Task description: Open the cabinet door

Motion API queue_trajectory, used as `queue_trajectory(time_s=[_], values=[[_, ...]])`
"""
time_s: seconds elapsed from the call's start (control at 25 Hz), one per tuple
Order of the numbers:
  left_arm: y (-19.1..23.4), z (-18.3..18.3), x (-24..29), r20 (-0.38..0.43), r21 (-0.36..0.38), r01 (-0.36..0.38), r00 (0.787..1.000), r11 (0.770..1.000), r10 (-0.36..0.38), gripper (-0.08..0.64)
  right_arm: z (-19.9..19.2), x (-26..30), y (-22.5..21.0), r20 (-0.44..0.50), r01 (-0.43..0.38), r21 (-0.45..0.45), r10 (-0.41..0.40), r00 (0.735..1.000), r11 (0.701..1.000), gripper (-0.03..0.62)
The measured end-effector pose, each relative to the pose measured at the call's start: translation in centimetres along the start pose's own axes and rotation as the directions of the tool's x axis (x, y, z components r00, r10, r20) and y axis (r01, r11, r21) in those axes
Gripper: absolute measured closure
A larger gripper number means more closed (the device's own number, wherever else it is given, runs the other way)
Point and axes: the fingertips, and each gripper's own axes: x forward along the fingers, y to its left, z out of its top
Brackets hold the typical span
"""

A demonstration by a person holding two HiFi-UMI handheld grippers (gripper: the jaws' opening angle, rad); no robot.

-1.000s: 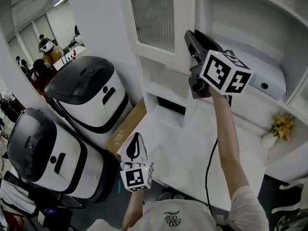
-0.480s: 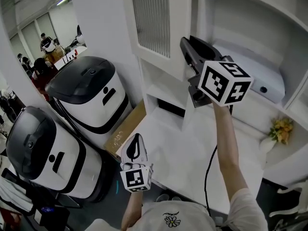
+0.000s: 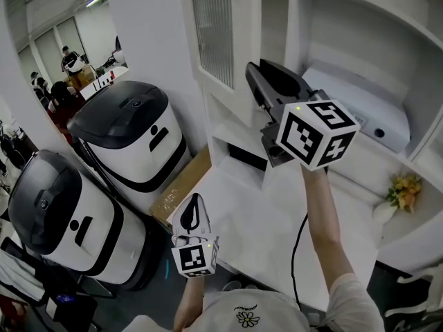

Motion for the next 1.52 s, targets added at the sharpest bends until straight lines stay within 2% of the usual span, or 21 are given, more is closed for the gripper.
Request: queue_trajectory(time_s=[0.24, 0.52, 0.88, 1.12, 1.52], values=[[0.1, 0.2, -0.2, 0.007, 0.003, -0.002, 1.0, 1.0, 0.002, 0.554, 0.0, 0.3, 2.2, 0.002, -0.023, -0.027, 0.023, 1.0, 0.999, 0.528], [0.4, 0.6, -0.4, 0.016, 0.006, -0.017, 1.0, 1.0, 0.017, 0.554, -0.1, 0.6, 2.8, 0.004, -0.027, -0.025, 0.027, 1.0, 0.999, 0.527], [0.7, 1.0, -0.7, 0.024, 0.01, -0.032, 0.999, 0.999, 0.032, 0.554, -0.3, 1.2, 5.3, -0.001, -0.092, -0.037, 0.092, 0.996, 0.995, 0.518], [1.9, 0.8, -1.4, 0.019, 0.015, -0.066, 0.998, 0.998, 0.065, 0.554, -0.4, 1.9, 7.1, -0.003, -0.133, -0.039, 0.133, 0.991, 0.99, 0.512], [3.7, 0.5, -2.6, 0.013, 0.014, -0.116, 0.993, 0.993, 0.116, 0.554, -0.7, 3.1, 9.7, -0.001, -0.148, -0.044, 0.148, 0.989, 0.988, 0.499]])
